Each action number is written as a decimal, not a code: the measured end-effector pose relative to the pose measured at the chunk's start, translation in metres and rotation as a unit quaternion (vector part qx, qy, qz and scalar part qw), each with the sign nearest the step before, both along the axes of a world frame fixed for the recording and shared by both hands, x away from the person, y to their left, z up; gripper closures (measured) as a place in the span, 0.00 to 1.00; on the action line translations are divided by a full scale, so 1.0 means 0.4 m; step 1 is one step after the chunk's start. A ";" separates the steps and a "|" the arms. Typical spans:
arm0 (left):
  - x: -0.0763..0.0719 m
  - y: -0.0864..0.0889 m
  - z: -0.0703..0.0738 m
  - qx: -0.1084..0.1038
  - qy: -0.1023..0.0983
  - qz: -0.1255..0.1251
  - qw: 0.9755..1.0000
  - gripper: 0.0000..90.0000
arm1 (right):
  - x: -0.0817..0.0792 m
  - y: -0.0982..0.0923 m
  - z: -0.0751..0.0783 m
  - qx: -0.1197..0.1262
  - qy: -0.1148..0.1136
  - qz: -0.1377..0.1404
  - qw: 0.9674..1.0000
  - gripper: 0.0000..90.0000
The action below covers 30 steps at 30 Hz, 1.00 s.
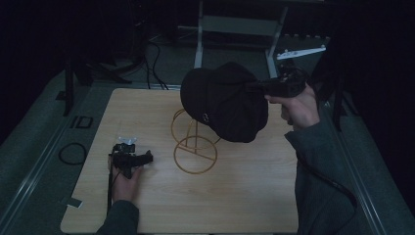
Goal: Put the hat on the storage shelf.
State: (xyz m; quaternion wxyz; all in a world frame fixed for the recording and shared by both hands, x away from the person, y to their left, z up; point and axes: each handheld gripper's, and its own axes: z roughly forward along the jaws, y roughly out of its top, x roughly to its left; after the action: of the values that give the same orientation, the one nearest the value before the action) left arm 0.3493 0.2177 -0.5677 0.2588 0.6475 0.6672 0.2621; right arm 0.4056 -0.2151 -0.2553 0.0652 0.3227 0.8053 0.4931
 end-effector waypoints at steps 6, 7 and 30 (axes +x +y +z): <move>0.000 0.000 0.000 0.000 0.000 0.000 1.000 0.01 | 0.003 0.019 0.003 0.000 0.000 0.006 1.000 0.94; 0.000 0.000 0.000 0.000 0.000 0.000 1.000 0.01 | 0.004 0.021 0.003 0.000 0.001 0.007 1.000 0.94; 0.000 0.000 0.000 0.000 0.000 0.000 1.000 0.01 | 0.014 0.084 0.013 -0.018 0.005 0.027 0.999 0.94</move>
State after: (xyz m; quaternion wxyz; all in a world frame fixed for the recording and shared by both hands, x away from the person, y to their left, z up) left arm 0.3493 0.2177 -0.5677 0.2588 0.6476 0.6672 0.2617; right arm 0.4112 -0.1813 -0.2503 0.0533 0.3017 0.8231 0.4782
